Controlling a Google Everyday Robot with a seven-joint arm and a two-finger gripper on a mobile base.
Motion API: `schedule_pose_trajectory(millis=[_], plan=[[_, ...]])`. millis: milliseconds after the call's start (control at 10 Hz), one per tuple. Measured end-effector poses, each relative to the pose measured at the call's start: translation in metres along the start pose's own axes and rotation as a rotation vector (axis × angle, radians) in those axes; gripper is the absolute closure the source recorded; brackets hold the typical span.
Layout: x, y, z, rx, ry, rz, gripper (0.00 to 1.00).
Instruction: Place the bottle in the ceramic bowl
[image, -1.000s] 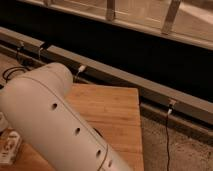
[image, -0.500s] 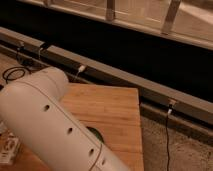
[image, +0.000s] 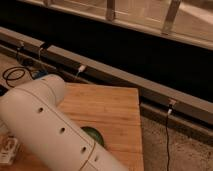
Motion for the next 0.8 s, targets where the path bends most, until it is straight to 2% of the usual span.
schedule_pose_trajectory(millis=[100,600,700,800], plan=[[-0.001,0.000,0.002,-0.001,0.006,-0.002,0.40],[0.001,0.000,-0.002,-0.012,-0.023,-0.027,0.88],[0.003,0.000,-0.006,-0.032,-0.039,-0.025,0.98],[0.002,-0.006,-0.010,-0.036,-0.051,-0.018,1.00]])
